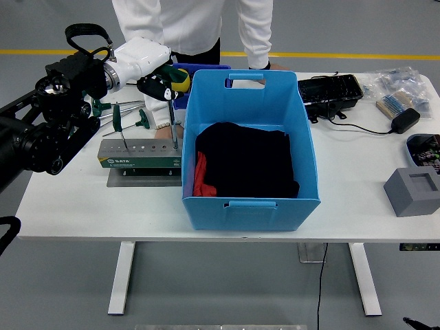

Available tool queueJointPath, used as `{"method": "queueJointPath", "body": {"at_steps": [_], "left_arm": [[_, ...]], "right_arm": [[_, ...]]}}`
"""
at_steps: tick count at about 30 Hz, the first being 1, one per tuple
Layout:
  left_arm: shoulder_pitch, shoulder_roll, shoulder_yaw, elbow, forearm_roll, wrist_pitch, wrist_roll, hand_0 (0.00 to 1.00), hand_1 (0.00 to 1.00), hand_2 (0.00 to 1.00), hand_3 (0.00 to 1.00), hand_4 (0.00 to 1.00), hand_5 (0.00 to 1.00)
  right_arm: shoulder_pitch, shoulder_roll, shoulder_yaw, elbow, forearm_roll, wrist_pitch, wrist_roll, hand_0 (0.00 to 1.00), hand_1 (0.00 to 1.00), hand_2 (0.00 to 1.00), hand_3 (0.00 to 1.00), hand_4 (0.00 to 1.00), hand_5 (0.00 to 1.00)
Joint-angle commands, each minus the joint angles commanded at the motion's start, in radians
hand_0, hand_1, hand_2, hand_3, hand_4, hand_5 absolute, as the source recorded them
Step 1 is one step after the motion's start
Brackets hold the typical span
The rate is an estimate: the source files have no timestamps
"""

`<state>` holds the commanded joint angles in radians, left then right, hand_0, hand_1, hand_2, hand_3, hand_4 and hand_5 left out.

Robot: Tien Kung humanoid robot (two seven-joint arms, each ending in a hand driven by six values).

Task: Lift tool from toolbox,place it in box,lift tool from toolbox,place it in box

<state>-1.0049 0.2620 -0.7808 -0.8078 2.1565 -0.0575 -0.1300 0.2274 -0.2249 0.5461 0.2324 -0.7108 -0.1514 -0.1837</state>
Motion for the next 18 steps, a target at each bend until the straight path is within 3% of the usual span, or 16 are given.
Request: {"method": "queueJointPath", "body": {"at_steps": [11,18], "left_arm": [[-0.050,0.029,-0.004,-0.043,-0.063,-0.048,0.016,0.056,0.002,0.025,0.029,0.721,0.468],[-0.093,0.051,0.013,-0.062,-0.076,-0.053,0.022,0.057,0.002,0.025,0.031,0.719,0.468]], "right_arm": [[0.001,0.000,0.001,0.000,-0.002,0.000,0.000,0.622,0.601,0.666,0.541,0.783,0.659],[0.002,0.000,0.001,-0.001,-0.002,-0.001,0.000,0.622,0.601,0.666,0.541,0.782,0.661]]}}
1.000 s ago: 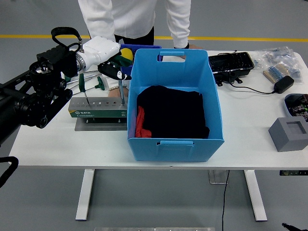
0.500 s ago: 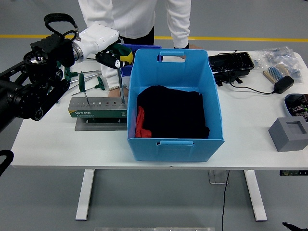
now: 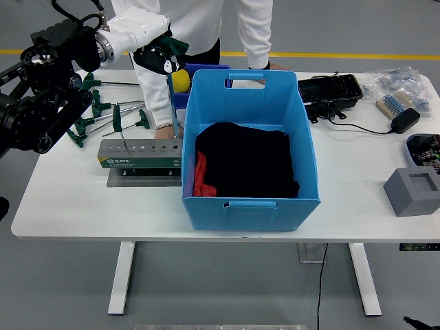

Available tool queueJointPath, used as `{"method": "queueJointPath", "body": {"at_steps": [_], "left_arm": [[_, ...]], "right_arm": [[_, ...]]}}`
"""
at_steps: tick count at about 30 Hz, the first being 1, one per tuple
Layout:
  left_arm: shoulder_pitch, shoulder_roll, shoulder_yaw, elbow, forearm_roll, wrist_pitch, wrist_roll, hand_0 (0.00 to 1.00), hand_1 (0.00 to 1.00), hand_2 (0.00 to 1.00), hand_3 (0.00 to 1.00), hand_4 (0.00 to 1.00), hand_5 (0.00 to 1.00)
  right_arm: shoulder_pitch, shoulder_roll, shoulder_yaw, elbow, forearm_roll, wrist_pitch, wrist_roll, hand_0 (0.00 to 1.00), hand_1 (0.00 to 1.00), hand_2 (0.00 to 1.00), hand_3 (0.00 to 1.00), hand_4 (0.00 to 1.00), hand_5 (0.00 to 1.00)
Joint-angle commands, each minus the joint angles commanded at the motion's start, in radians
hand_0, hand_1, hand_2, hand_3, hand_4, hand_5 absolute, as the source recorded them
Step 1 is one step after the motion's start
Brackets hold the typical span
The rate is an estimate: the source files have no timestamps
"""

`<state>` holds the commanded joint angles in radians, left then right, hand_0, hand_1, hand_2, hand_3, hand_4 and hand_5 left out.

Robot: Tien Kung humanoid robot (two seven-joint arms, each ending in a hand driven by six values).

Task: Lift tool from toolbox,place it in box,lift tool from toolbox,place it in box

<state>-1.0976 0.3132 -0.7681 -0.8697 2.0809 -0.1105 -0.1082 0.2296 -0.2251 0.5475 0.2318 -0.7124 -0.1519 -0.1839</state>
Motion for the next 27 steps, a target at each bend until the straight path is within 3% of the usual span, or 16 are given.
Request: {"method": "queueJointPath", "body": {"at_steps": [9,14,19,27], "left_arm": [[-0.026,0.015,-0.031,-0.080,-0.006,-0.012,0.008,0.057,0.002,0.025,0.035,0.713,0.465],[-0.038,0.009,-0.062,-0.128,-0.016,-0.017,0.011,0.057,0.002,0.025,0.036,0.708,0.459],[-0.026,-0.040,-0.108,-0.188,-0.029,-0.036,0.019,0.057,0.002,0.025,0.036,0.708,0.459],[-0.012,-0.132,-0.049,-0.246,-0.075,-0.038,0.008,0.057,0.002,0.026,0.041,0.702,0.450]], "right_arm": [[0.001,-0.001,0.000,0.000,0.002,-0.001,0.001,0.622,0.602,0.666,0.540,0.782,0.661],[0.002,-0.002,0.000,0.000,0.000,0.001,0.001,0.623,0.601,0.666,0.540,0.782,0.661],[0.000,-0.002,0.001,0.000,-0.002,0.001,-0.001,0.623,0.601,0.666,0.540,0.782,0.661],[0.001,-0.003,0.000,0.000,0.001,0.000,0.000,0.622,0.601,0.666,0.540,0.781,0.661]]}}
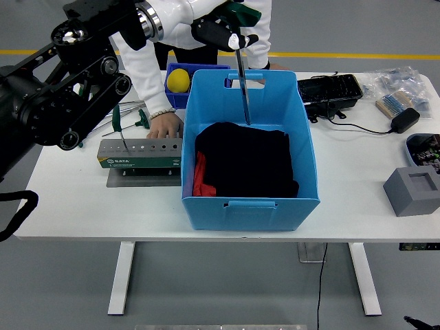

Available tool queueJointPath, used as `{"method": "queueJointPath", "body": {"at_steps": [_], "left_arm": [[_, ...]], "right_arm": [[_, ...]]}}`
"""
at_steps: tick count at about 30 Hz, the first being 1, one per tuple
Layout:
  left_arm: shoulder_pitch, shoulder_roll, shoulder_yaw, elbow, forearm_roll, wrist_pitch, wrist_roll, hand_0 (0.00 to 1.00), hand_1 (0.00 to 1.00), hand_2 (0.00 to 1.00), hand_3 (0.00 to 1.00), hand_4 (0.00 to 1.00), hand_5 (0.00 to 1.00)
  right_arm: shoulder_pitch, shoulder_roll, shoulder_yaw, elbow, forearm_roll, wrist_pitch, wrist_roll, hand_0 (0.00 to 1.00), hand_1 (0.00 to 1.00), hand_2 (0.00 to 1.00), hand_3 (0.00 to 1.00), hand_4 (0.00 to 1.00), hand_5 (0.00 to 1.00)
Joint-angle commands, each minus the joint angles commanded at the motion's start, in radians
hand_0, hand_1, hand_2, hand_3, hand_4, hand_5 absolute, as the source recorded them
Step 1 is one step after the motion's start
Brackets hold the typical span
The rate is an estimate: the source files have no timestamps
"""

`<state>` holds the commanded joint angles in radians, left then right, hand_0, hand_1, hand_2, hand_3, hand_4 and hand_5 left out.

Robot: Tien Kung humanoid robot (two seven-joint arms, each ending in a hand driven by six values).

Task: Lift tool from toolbox,place it in box,lift tool from toolbox,place it in box

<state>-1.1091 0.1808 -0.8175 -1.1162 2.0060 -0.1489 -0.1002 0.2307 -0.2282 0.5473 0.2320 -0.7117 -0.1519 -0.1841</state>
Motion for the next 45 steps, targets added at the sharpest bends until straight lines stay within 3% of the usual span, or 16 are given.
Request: {"method": "queueJointPath", "body": {"at_steps": [6,10,15,19,22,23,28,29,34,35,40,41,45], "left_arm": [[0.019,-0.054,0.099,0.054,-0.018,0.003,-0.026,0.057,0.002,0.026,0.042,0.700,0.447],[0.015,-0.085,0.196,0.123,-0.038,0.020,-0.058,0.057,0.002,0.026,0.042,0.700,0.447],[0.013,-0.112,0.243,0.198,-0.038,0.020,-0.065,0.057,0.002,0.027,0.044,0.700,0.444],[0.012,-0.117,0.245,0.218,-0.051,-0.012,-0.074,0.092,0.002,0.049,0.082,0.698,0.426],[0.013,-0.120,0.245,0.223,-0.066,-0.083,-0.054,0.092,0.002,0.049,0.082,0.698,0.426],[0.013,-0.121,0.247,0.227,-0.076,-0.107,-0.052,0.231,0.300,0.334,0.465,0.814,0.618],[0.012,-0.128,0.254,0.254,-0.140,-0.169,-0.066,0.231,0.300,0.334,0.465,0.814,0.618],[0.011,-0.129,0.254,0.258,-0.151,-0.176,-0.069,0.299,0.429,0.542,0.574,0.834,0.649],[-0.001,-0.139,0.253,0.267,-0.167,-0.195,-0.081,0.299,0.429,0.542,0.574,0.834,0.649],[-0.003,-0.140,0.253,0.268,-0.167,-0.193,-0.085,0.339,0.507,0.622,0.647,0.848,0.661],[-0.013,-0.150,0.246,0.279,-0.166,-0.154,-0.113,0.339,0.507,0.622,0.647,0.848,0.661],[-0.015,-0.151,0.241,0.279,-0.164,-0.141,-0.120,0.396,0.557,0.696,0.663,0.856,0.660],[-0.025,-0.155,0.220,0.279,-0.167,-0.086,-0.150,0.396,0.557,0.696,0.663,0.856,0.660]], "right_arm": [[0.000,0.001,-0.002,0.000,0.006,-0.003,0.001,0.622,0.601,0.665,0.540,0.781,0.661],[0.000,0.001,0.004,0.001,-0.007,-0.001,-0.002,0.622,0.601,0.665,0.540,0.781,0.661],[-0.002,0.000,0.007,0.001,-0.013,0.001,-0.003,0.622,0.602,0.666,0.541,0.782,0.661],[-0.003,0.000,0.008,0.001,-0.015,0.001,-0.004,0.622,0.602,0.666,0.541,0.783,0.663],[-0.003,0.000,0.012,0.002,-0.020,0.001,-0.005,0.622,0.602,0.666,0.541,0.783,0.663],[-0.003,0.000,0.011,0.002,-0.020,0.001,-0.005,0.622,0.603,0.666,0.541,0.783,0.663],[0.000,-0.001,0.009,0.002,-0.016,0.001,-0.005,0.622,0.603,0.666,0.541,0.783,0.663],[0.001,-0.001,0.007,0.002,-0.015,0.001,-0.004,0.622,0.602,0.666,0.541,0.783,0.663],[0.005,-0.002,0.007,0.002,-0.017,0.003,-0.005,0.622,0.602,0.666,0.541,0.783,0.663],[0.005,-0.003,0.007,0.002,-0.017,0.003,-0.005,0.622,0.602,0.666,0.541,0.783,0.662],[0.007,-0.003,0.007,0.002,-0.017,0.003,-0.006,0.622,0.602,0.666,0.541,0.783,0.662],[0.008,-0.003,0.006,0.002,-0.017,0.003,-0.006,0.623,0.601,0.666,0.541,0.782,0.661],[0.009,-0.004,0.007,0.003,-0.018,0.003,-0.006,0.623,0.601,0.666,0.541,0.782,0.661]]}}
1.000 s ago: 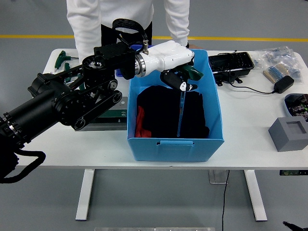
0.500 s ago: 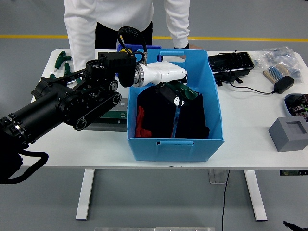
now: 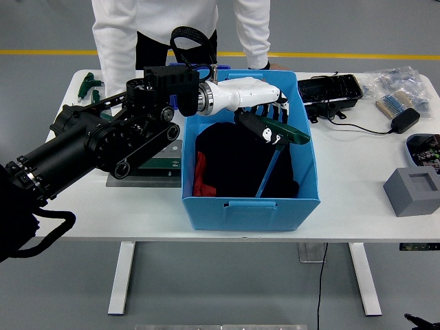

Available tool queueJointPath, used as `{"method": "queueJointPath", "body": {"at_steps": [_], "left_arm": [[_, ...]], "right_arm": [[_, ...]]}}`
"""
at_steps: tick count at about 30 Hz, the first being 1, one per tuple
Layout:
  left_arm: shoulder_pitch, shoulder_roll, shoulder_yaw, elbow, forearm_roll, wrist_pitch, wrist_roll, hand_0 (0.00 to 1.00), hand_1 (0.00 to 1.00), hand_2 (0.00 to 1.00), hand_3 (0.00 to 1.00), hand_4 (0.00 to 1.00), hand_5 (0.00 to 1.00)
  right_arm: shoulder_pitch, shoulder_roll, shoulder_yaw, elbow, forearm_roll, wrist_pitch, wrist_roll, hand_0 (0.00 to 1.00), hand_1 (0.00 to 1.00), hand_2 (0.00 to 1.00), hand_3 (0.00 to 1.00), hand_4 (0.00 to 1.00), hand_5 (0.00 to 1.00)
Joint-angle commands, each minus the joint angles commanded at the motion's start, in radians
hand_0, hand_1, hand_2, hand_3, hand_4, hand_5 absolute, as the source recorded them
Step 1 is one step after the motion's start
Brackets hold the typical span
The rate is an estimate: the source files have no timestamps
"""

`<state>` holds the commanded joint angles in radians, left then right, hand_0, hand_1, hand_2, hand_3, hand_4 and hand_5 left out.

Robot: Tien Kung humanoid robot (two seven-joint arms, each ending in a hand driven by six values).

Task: Lift tool from toolbox,place it in box,lift tool from toolbox,place it in box

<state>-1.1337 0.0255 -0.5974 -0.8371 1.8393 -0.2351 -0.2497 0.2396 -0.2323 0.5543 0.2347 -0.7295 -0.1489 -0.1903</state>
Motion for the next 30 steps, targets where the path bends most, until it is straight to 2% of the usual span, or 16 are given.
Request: {"method": "queueJointPath", "body": {"at_steps": [1,2,4,9,17,21,25,28,30], "left_arm": [[-0.005,-0.002,-0.005,0.003,0.003,0.019,-0.009,0.396,0.557,0.696,0.663,0.856,0.660],[-0.010,-0.005,-0.009,0.008,0.005,0.037,-0.017,0.440,0.585,0.740,0.656,0.852,0.644],[-0.018,-0.009,-0.026,0.020,0.011,0.072,-0.031,0.440,0.585,0.740,0.656,0.852,0.644],[-0.019,-0.003,-0.077,0.038,0.029,0.122,-0.041,0.469,0.606,0.757,0.658,0.849,0.634],[0.019,0.020,-0.148,0.028,0.056,0.123,-0.028,0.474,0.605,0.760,0.659,0.850,0.629],[0.058,0.041,-0.191,-0.012,0.077,0.118,-0.020,0.474,0.606,0.759,0.657,0.852,0.627],[0.117,0.090,-0.243,-0.082,0.128,0.104,-0.003,0.474,0.606,0.759,0.657,0.852,0.627],[0.169,0.148,-0.282,-0.137,0.196,0.083,0.018,0.461,0.599,0.735,0.659,0.854,0.645],[0.218,0.191,-0.332,-0.177,0.241,0.075,0.036,0.461,0.599,0.735,0.659,0.854,0.645]], "right_arm": [[0.000,-0.001,0.000,0.000,0.000,0.000,0.000,0.623,0.601,0.666,0.541,0.782,0.661],[0.001,-0.001,0.000,0.000,-0.002,0.000,0.000,0.624,0.601,0.666,0.541,0.782,0.660],[0.002,-0.001,0.001,0.000,-0.005,0.001,-0.001,0.624,0.601,0.666,0.541,0.782,0.660],[0.004,-0.002,-0.002,0.000,0.001,0.000,0.001,0.623,0.601,0.666,0.542,0.782,0.660],[0.004,-0.002,-0.004,0.000,0.008,-0.002,0.003,0.623,0.601,0.666,0.541,0.782,0.658],[0.002,-0.001,-0.003,-0.001,0.006,-0.002,0.003,0.623,0.601,0.666,0.541,0.782,0.658],[0.000,0.001,-0.007,-0.002,0.017,-0.005,0.006,0.623,0.601,0.666,0.541,0.782,0.658],[-0.003,0.001,-0.012,-0.003,0.028,-0.006,0.008,0.623,0.601,0.666,0.540,0.782,0.659],[-0.005,0.002,-0.014,-0.003,0.033,-0.006,0.010,0.623,0.601,0.666,0.540,0.782,0.659]]}}
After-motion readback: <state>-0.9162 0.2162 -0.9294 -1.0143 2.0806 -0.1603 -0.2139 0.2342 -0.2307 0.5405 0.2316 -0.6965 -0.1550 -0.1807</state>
